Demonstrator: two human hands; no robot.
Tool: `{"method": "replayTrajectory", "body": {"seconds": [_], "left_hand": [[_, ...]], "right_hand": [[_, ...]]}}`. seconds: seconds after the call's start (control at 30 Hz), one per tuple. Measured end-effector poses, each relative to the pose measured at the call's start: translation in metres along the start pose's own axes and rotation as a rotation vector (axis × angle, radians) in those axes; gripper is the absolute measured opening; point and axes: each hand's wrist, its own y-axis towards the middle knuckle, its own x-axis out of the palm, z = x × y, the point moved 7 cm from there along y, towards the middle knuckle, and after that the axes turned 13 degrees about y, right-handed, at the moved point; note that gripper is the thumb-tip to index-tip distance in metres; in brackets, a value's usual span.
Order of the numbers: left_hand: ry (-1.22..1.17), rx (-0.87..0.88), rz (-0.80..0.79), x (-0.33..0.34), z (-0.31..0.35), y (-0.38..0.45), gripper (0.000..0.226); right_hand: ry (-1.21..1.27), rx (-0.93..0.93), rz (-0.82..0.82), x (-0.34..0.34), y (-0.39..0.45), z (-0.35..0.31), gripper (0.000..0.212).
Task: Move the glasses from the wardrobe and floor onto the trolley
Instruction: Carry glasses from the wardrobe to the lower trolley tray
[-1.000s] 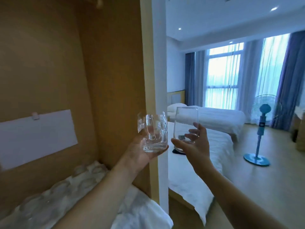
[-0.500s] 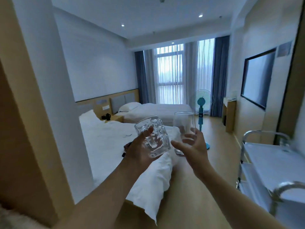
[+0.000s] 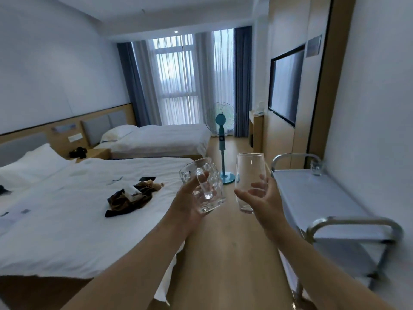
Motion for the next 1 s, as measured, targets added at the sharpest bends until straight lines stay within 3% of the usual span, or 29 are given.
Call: {"method": "replayTrajectory", "body": {"seconds": [0.07, 0.17, 0.27, 0.37, 0.63, 0.73, 0.9, 1.0], "left_hand": [[0.010, -0.020, -0.031, 0.006, -0.006, 0.022, 0.098], [0.023, -0.034, -0.091, 0.013, -0.012, 0.059, 0.078], [0.038, -0.065, -0.138, 0.016, -0.014, 0.099, 0.073], [0.071, -0.071, -0.210, 0.020, -0.008, 0.136, 0.072], [0.113, -0.107, -0.364, 0.023, 0.014, 0.222, 0.085], [0.134, -0.125, -0.398, 0.025, 0.014, 0.255, 0.070], [0.160, -0.144, -0.457, 0.043, 0.002, 0.300, 0.074], [0.148, -0.168, -0.489, 0.056, -0.010, 0.326, 0.060]], "right_hand": [[0.004, 0.011, 0.052, -0.011, 0.012, 0.006, 0.088], [-0.007, 0.016, 0.102, -0.020, 0.030, 0.013, 0.084], [-0.034, 0.007, 0.157, -0.023, 0.051, 0.020, 0.077], [-0.051, -0.013, 0.202, -0.021, 0.074, 0.021, 0.093], [-0.076, -0.056, 0.356, -0.018, 0.136, 0.033, 0.086], [-0.103, -0.064, 0.401, -0.021, 0.153, 0.041, 0.087], [-0.157, -0.057, 0.465, -0.036, 0.177, 0.054, 0.083], [-0.171, -0.039, 0.502, -0.051, 0.192, 0.063, 0.083]]}}
